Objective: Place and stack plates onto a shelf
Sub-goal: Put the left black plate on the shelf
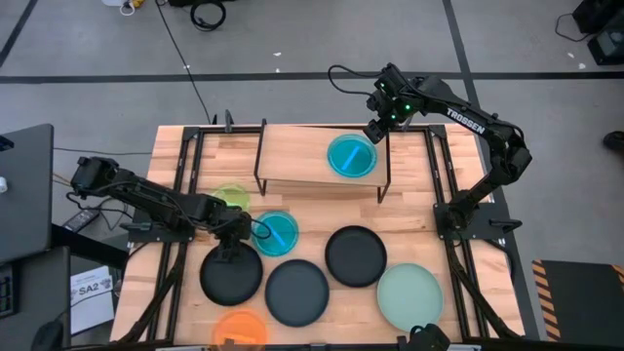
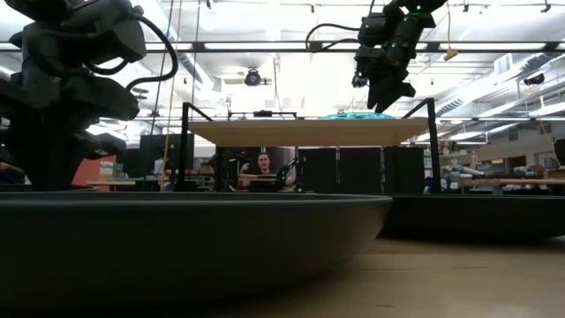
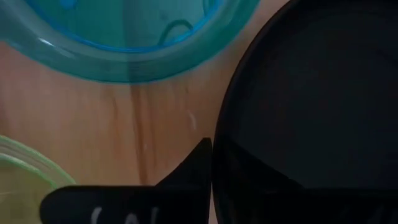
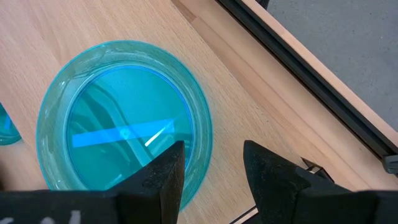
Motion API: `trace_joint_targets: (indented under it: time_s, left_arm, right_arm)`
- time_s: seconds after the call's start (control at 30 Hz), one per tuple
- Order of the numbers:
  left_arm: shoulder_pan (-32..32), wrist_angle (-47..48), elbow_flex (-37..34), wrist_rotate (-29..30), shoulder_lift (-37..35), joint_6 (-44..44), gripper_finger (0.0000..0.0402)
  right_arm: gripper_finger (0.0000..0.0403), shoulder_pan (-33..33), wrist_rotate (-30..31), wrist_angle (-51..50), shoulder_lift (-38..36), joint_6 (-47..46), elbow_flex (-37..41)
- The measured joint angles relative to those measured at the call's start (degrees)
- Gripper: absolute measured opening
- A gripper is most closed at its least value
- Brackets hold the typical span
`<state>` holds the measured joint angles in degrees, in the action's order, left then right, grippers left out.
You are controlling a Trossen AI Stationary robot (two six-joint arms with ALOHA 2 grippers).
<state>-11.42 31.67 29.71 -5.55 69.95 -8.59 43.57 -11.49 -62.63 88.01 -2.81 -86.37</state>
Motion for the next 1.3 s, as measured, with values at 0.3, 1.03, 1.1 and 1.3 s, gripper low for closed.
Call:
trace_joint_targets:
  time_s: [0.3,1.03,1.1,1.3]
  left_arm:
    - [0.0,0.0,0.0,0.5,-0.2,-0.3,0.0034]
    - [0.0,22.8,15.2,10.6,-1.4,-2.8,0.0017]
    - [0.0,26.3,17.8,13.0,-1.4,-2.8,0.0017]
    - [0.0,34.2,26.0,17.2,-1.4,-2.7,0.0016]
  right_arm:
    - [0.017,0.0,0.0,0.0,0.0,0.0,0.0]
    - [0.017,0.0,0.0,0.0,0.0,0.0,0.0]
    - [0.017,0.0,0.0,0.0,0.0,0.0,0.0]
    - [0.017,0.0,0.0,0.0,0.0,0.0,0.0]
